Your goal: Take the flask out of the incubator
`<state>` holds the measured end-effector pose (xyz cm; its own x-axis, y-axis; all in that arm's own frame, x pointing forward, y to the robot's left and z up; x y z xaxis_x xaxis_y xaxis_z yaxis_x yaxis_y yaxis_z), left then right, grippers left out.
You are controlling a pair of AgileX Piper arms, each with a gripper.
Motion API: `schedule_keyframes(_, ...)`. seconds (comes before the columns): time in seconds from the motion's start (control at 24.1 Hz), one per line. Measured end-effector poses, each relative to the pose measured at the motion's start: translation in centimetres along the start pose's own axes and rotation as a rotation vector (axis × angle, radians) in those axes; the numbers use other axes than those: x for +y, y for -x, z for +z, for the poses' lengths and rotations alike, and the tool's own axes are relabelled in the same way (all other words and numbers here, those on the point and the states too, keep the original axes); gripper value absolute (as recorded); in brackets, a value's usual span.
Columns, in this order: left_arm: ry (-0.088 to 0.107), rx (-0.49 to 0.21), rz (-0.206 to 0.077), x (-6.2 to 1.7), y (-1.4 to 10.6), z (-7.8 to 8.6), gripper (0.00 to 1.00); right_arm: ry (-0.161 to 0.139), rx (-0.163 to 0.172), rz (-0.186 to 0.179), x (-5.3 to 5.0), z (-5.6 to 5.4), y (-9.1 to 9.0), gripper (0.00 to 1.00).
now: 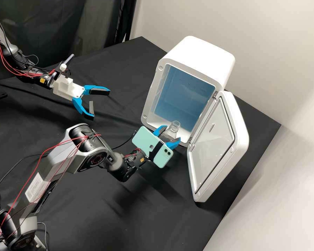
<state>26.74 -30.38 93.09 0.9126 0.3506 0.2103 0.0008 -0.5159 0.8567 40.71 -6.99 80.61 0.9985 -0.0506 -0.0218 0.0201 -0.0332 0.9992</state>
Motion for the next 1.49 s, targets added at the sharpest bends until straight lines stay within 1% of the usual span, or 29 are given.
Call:
schedule_keyframes(0.21, -0.002, -0.006, 0.000, 0.05, 0.0, 0.1, 1.00, -0.011, 0.001, 0.034, 0.6, 0.7, 2.2, 0.00)
schedule_keyframes(0.25, -0.001, -0.006, 0.002, 0.11, 0.1, 0.1, 1.00, -0.014, -0.004, 0.042, 0.8, 0.9, 2.8, 0.00)
schedule_keyframes(0.33, -0.002, -0.009, 0.012, 0.39, 0.2, 0.2, 1.00, -0.016, -0.014, 0.044, 1.0, 1.0, 3.8, 0.00)
schedule_keyframes(0.5, -0.002, -0.009, 0.012, 0.41, 0.2, 0.2, 1.00, -0.008, -0.036, 0.012, 1.1, 1.2, 6.2, 0.00)
schedule_keyframes(0.62, -0.002, -0.009, 0.012, 0.41, 0.2, 0.2, 1.00, 0.028, -0.045, -0.019, 1.0, 1.4, 7.7, 0.00)
schedule_keyframes(0.75, 0.001, -0.012, 0.013, 0.20, 0.4, 0.3, 1.00, 0.058, -0.047, -0.052, 0.5, 1.7, 8.8, 0.00)
schedule_keyframes(0.79, 0.002, -0.012, 0.011, 0.12, 0.5, 0.3, 1.00, 0.069, -0.053, -0.073, 0.2, 1.9, 9.2, 0.00)
schedule_keyframes(0.87, 0.004, -0.016, 0.017, 0.10, 0.6, 0.3, 1.00, 0.083, -0.058, -0.096, -0.1, 2.2, 9.8, 0.00)
schedule_keyframes(0.91, 0.004, -0.019, 0.023, 0.13, 0.6, 0.3, 1.00, 0.085, -0.062, -0.101, -0.1, 2.3, 9.9, 0.00)
schedule_keyframes(0.95, 0.004, -0.019, 0.024, 0.11, 0.6, 0.3, 1.00, 0.087, -0.069, -0.106, -0.2, 2.4, 10.1, 0.00)
schedule_keyframes(1.0, 0.005, -0.020, 0.025, 0.08, 0.7, 0.3, 1.00, 0.098, -0.073, -0.116, -0.3, 2.5, 10.4, 0.00)
schedule_keyframes(1.04, 0.005, -0.020, 0.025, 0.08, 0.7, 0.3, 1.00, 0.099, -0.080, -0.118, -0.3, 2.7, 10.6, 0.00)
schedule_keyframes(1.16, 0.005, -0.025, 0.035, 0.17, 0.7, 0.4, 1.00, 0.099, -0.109, -0.150, -0.8, 3.7, 11.3, 0.00)
schedule_keyframes(1.2, 0.005, -0.025, 0.036, 0.18, 0.7, 0.4, 1.00, 0.099, -0.102, -0.145, -0.8, 3.7, 11.5, 0.00)
schedule_keyframes(1.25, 0.005, -0.025, 0.037, 0.19, 0.7, 0.4, 1.00, 0.098, -0.101, -0.148, -0.9, 3.9, 11.6, 0.00)
schedule_keyframes(1.29, 0.005, -0.025, 0.037, 0.19, 0.7, 0.4, 1.00, 0.098, -0.096, -0.142, -0.9, 4.0, 11.7, 0.00)
schedule_keyframes(1.41, 0.005, -0.026, 0.038, 0.22, 0.7, 0.4, 1.00, 0.097, -0.090, -0.141, -0.9, 4.2, 11.8, 0.00)
schedule_keyframes(1.49, 0.003, -0.031, 0.041, 0.30, 0.7, 0.6, 1.00, 0.094, -0.092, -0.140, -0.9, 4.3, 11.9, 0.00)
